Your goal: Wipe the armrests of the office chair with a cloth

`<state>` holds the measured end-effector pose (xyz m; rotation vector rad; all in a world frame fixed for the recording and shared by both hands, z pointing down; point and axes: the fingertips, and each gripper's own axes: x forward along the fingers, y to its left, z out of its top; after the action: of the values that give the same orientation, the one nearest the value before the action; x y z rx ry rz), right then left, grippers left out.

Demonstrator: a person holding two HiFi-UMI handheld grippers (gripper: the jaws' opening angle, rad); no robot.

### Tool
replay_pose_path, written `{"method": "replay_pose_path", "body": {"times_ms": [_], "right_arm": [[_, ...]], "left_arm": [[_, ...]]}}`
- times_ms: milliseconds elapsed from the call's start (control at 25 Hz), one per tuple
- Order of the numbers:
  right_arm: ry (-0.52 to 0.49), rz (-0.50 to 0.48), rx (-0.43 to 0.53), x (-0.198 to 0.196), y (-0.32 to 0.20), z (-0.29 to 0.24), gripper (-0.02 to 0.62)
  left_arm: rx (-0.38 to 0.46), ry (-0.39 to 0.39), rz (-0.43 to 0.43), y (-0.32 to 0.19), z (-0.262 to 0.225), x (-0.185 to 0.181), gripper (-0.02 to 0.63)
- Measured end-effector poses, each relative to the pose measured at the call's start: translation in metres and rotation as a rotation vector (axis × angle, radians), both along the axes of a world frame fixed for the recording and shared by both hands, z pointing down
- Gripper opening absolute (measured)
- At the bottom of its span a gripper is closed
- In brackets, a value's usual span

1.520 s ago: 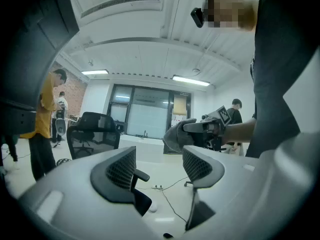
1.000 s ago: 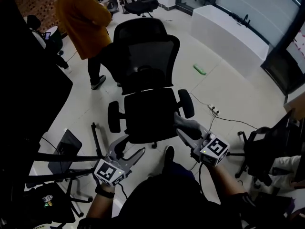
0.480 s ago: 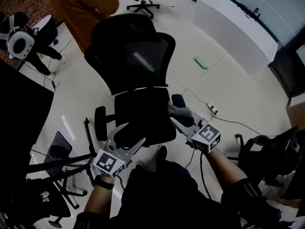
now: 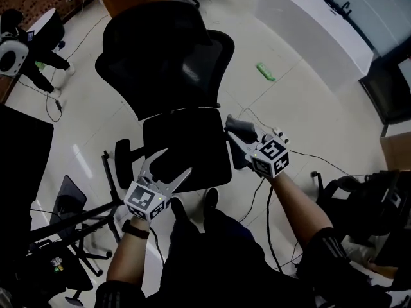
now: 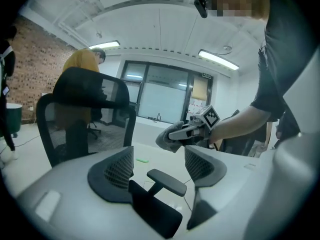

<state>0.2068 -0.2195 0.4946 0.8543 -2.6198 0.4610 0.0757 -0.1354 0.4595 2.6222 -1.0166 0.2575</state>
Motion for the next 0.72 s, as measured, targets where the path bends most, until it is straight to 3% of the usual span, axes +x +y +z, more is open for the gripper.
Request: {"method": "replay_pose_path", "body": {"times_ms": [280, 720], "right_arm": [[0.133, 0.009, -0.114, 0.021, -0.052, 0.090, 0.018], [0.341, -0.080, -0.281, 0.033, -0.086, 0.215, 0.018]], "left_arm": [[-0.080, -0.020, 0.018, -0.028, 0.051, 0.017, 0.350], [-0.193, -0.030, 0.048, -0.046, 0.111, 0.048, 0.350]]}}
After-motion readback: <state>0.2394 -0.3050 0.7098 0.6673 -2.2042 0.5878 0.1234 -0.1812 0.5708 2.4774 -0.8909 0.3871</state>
